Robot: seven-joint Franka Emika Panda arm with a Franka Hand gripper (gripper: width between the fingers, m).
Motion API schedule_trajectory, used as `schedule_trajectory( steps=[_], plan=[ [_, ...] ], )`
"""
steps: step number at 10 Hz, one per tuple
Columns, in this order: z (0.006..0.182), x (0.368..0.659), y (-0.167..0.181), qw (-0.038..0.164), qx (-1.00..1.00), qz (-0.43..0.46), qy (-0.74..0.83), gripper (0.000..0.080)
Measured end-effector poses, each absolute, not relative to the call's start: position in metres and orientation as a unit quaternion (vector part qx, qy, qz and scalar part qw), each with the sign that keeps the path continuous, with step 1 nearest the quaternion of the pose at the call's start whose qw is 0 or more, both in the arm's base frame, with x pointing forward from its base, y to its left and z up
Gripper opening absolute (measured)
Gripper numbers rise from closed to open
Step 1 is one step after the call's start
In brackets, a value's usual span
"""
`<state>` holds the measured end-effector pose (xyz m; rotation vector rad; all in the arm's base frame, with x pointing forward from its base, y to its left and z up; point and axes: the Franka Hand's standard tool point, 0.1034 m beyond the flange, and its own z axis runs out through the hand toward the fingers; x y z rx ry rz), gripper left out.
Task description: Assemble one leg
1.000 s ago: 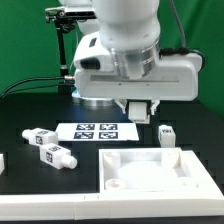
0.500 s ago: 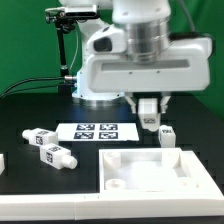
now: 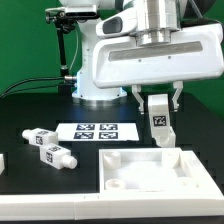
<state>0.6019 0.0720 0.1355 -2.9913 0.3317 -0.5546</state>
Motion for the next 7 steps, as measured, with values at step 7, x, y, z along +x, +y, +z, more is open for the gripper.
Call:
schedule_trajectory(
  steps=[7],
  plan=[
    [0.143,0.627,0.08,0.015,-0.965,-0.263,0.016,0.0287]
  ],
)
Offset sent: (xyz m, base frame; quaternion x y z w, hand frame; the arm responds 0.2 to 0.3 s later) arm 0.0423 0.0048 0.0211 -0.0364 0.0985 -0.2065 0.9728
